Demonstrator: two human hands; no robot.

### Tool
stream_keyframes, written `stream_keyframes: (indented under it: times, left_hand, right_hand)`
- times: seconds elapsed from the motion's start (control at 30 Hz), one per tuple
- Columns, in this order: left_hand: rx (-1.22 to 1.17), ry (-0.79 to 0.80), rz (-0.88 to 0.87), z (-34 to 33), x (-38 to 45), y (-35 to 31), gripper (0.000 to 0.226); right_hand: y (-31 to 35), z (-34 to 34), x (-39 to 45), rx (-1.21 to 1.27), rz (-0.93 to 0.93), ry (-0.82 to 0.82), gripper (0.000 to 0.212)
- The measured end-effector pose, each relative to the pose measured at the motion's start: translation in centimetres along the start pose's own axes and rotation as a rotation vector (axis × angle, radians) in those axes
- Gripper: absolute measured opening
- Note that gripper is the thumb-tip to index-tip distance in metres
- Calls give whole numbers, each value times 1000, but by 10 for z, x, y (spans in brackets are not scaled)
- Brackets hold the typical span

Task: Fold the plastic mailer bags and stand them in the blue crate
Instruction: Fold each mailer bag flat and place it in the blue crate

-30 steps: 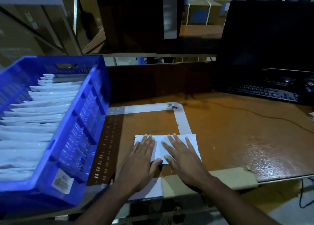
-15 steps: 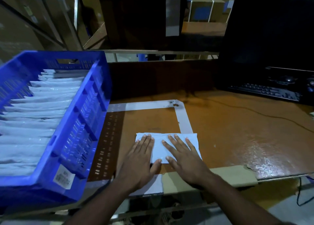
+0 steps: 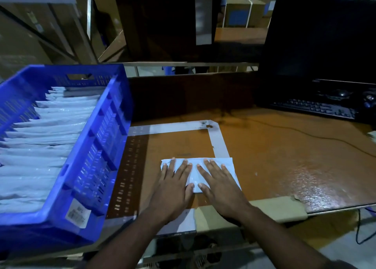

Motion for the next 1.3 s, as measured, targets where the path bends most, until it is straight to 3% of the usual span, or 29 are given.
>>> stream_keyframes:
  times: [0.23,0.47,0.83,0.97,1.1,1.23,1.3]
  left_hand:
    - [0,15,14,3,4,5,71]
    - [-22,2,33,-1,-4,8,68]
    - [-130,2,130,6,-9,25,92]
    - [-220,18,131,13,-8,36,100]
    - [-412,-52,130,22,-10,53,100]
    - [-379,-43,25,19,-27,41,100]
    - [-394,-102,23,25,-31,41,89]
  right_hand:
    - [-6,7,3,-2,4,-11,60]
    - [-29,14,-8,-2,-114,-102,76]
    - [-38,23,-17,-98,-100,-16,89]
    - [-51,29,-32,8,-55,37,96]
    - [-54,44,-38,160,44,-65,65]
    - [-53,49,-41,196,79,-160,35]
    - [-49,57,-41,201,52,-208,26]
Point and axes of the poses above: each hand's wrist, its own x-axis towards the middle knuckle, its own z-axis out of the back of the hand, y = z × x, the point moved 10 cm from there along x, towards the middle knuckle, and after that the axes turned 12 degrees about x, right-handed, at the moved point
